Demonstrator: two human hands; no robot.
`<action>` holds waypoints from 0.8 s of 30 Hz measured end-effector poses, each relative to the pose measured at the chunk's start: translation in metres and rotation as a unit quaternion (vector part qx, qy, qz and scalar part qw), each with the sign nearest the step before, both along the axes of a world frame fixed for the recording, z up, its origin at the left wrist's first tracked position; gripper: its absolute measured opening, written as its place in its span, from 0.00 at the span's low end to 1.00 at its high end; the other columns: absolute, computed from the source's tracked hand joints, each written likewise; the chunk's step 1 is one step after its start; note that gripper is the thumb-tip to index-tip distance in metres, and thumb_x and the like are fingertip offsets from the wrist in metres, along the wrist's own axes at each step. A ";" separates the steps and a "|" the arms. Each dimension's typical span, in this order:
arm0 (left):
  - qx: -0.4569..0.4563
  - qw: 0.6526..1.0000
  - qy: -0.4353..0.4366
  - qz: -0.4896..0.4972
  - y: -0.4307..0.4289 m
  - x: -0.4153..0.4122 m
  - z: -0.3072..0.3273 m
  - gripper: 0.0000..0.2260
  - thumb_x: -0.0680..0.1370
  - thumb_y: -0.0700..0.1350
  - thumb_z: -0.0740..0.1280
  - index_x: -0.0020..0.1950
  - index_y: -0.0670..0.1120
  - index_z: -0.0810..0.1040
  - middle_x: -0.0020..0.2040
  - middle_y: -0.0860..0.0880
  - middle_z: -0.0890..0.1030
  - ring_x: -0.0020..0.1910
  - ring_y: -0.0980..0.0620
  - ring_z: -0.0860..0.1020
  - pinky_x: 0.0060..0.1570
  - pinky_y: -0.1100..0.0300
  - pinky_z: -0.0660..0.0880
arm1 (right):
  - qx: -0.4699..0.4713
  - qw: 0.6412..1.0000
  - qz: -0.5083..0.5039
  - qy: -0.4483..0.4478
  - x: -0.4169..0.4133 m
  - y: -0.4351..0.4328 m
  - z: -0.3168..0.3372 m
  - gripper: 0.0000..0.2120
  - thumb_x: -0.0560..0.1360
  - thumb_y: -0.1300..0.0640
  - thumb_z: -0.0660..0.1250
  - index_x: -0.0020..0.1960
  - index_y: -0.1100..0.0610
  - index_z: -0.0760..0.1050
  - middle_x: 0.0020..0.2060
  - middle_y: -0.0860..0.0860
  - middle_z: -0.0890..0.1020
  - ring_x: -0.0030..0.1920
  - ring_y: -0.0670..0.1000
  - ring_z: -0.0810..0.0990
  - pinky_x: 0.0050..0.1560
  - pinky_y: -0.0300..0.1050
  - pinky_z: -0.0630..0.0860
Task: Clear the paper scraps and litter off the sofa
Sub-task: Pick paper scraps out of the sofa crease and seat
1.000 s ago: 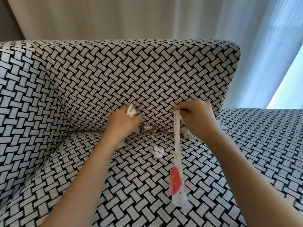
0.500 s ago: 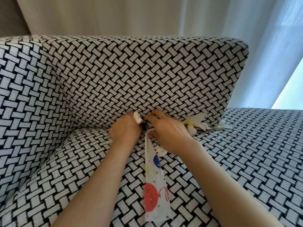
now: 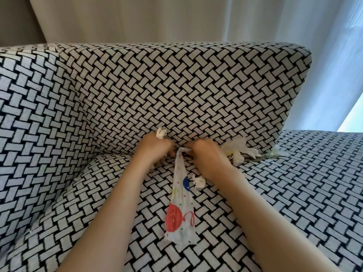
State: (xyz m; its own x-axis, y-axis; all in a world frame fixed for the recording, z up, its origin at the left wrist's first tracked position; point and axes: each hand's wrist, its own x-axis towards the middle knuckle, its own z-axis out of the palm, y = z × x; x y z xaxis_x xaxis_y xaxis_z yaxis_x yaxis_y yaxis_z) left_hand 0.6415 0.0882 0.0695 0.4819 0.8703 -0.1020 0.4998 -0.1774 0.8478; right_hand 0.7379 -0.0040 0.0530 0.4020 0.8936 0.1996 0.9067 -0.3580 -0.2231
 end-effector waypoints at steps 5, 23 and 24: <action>-0.026 0.999 -0.034 -0.032 -0.006 -0.002 0.012 0.05 0.70 0.35 0.62 0.36 0.42 0.74 0.30 0.46 0.76 0.24 0.52 0.69 0.24 0.66 0.63 | 0.130 0.978 -0.039 0.156 0.017 -0.026 0.027 0.10 0.78 0.59 0.61 0.55 0.52 0.79 0.40 0.49 0.78 0.34 0.45 0.72 0.30 0.34 0.66; -0.002 0.963 0.170 -0.209 -0.021 -0.005 0.021 0.21 0.71 0.67 0.59 0.39 0.48 0.72 0.39 0.43 0.77 0.38 0.48 0.76 0.35 0.62 0.66 | -0.152 0.983 0.079 0.057 -0.029 -0.039 0.039 0.19 0.68 0.54 0.73 0.58 0.55 0.76 0.55 0.53 0.77 0.52 0.52 0.74 0.54 0.46 0.75; -0.007 0.961 0.173 -0.217 -0.020 -0.007 0.021 0.26 0.68 0.70 0.57 0.40 0.47 0.73 0.38 0.43 0.76 0.36 0.49 0.75 0.35 0.61 0.66 | -0.125 0.986 0.063 0.088 -0.026 -0.038 0.037 0.14 0.69 0.56 0.73 0.54 0.55 0.78 0.50 0.53 0.79 0.46 0.51 0.76 0.49 0.45 0.77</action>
